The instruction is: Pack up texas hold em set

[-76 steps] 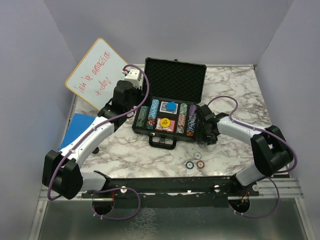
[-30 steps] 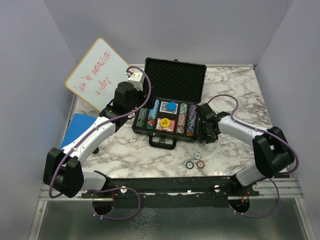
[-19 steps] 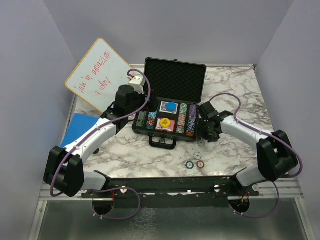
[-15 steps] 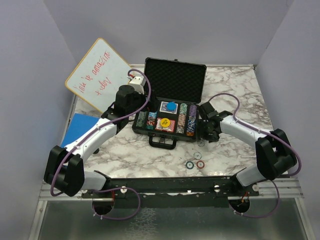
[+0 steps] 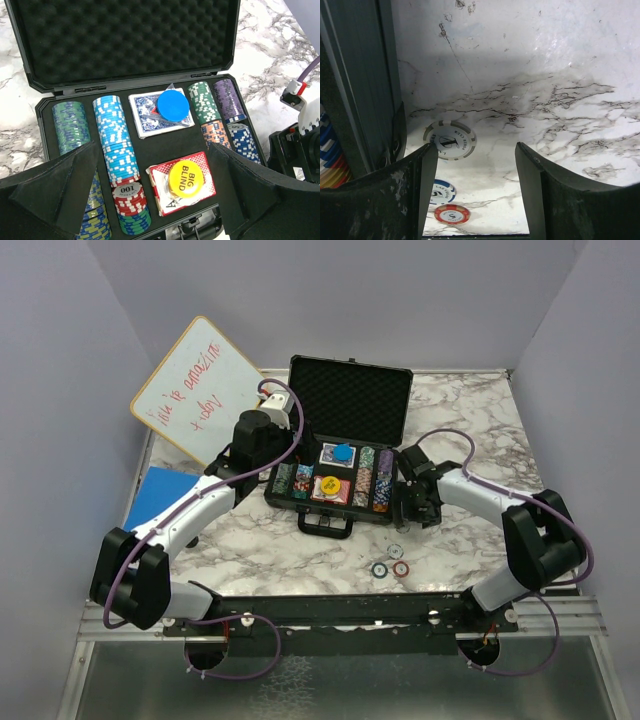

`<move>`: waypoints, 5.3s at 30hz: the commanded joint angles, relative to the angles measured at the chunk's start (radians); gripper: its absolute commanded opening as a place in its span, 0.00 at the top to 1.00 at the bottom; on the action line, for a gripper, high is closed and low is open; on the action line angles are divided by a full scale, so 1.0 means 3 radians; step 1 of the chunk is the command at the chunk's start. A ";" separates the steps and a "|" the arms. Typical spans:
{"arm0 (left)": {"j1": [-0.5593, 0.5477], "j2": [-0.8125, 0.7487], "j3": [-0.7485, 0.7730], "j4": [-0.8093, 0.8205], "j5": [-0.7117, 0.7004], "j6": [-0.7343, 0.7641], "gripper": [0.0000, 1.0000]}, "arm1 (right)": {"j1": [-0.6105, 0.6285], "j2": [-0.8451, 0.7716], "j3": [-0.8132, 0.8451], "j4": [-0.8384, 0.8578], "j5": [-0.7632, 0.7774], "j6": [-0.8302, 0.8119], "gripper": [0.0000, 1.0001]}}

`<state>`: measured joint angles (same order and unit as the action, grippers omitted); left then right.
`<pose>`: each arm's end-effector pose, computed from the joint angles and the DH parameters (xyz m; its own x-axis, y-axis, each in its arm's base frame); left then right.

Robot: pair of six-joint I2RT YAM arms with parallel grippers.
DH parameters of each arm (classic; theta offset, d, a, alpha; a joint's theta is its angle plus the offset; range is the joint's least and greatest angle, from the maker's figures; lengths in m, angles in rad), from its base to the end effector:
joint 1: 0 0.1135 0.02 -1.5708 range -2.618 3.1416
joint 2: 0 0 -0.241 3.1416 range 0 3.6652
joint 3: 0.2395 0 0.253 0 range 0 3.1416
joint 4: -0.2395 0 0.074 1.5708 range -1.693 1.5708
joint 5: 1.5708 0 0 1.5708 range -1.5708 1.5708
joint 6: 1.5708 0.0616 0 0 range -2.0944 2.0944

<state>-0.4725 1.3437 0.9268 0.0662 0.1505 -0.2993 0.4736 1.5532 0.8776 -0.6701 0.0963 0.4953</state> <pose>0.2998 -0.1636 0.2573 -0.4620 -0.0913 -0.8822 0.4596 0.8261 -0.3261 0.2477 0.1203 0.1157 -0.9699 0.0345 -0.2409 0.0297 0.9993 0.0236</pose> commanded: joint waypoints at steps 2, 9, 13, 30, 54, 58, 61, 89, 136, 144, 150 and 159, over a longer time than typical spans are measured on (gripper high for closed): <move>0.0010 0.0022 -0.0027 0.0076 0.0069 -0.0005 0.01 | 0.0078 0.0146 0.0032 0.0056 0.0085 0.0095 0.32; 0.0010 0.0046 -0.0026 0.0076 0.0050 0.0005 0.01 | 0.0063 0.0037 0.0065 -0.0193 0.0560 0.0357 0.45; 0.0010 0.0056 -0.0022 0.0077 0.0049 0.0014 0.01 | 0.0063 -0.0164 0.0029 -0.0103 0.0449 0.0321 0.46; 0.0010 0.0085 -0.0016 0.0056 0.0030 0.0072 0.01 | 0.0063 -0.0167 -0.0239 0.0303 -0.0520 -0.0054 0.25; 0.0010 0.0184 0.0025 0.0113 -0.0023 0.0077 0.01 | -0.0019 -0.0048 -0.0177 0.0271 0.0766 0.0714 0.36; 0.0011 0.0189 0.0025 0.0099 -0.0039 0.0089 0.01 | -0.0168 -0.0004 -0.0185 0.0180 0.0781 0.0806 0.42; 0.0013 0.0189 0.0025 0.0084 -0.0045 0.0101 0.01 | -0.0223 0.0000 -0.0189 0.0140 0.0797 0.0832 0.44; 0.0011 0.0173 0.0009 0.0076 -0.0093 0.0124 0.01 | -0.0510 0.0422 0.0061 0.0210 0.0141 0.0575 0.51; -0.0278 0.0341 -0.0254 0.0762 0.0783 -0.0502 0.06 | -0.0571 -0.0363 0.0805 -0.0077 -0.1251 0.0933 0.55; -0.0431 0.0613 -0.0164 0.1205 0.1076 -0.0810 0.09 | -0.0566 -0.0130 0.0824 0.0433 -0.1721 0.1123 0.54; -0.0504 0.0953 0.0034 0.1434 0.1248 -0.1212 0.13 | -0.0561 -0.0034 0.0853 0.0725 -0.1918 0.1363 0.55; -0.0552 0.1264 0.0285 0.1441 0.1221 -0.1418 0.42 | -0.0561 0.0012 0.0826 0.0993 -0.2046 0.1682 0.54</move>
<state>-0.6308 1.6966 0.9745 0.4625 0.4877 -0.6792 0.3061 1.5448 1.1103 -0.4274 -0.4683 0.9443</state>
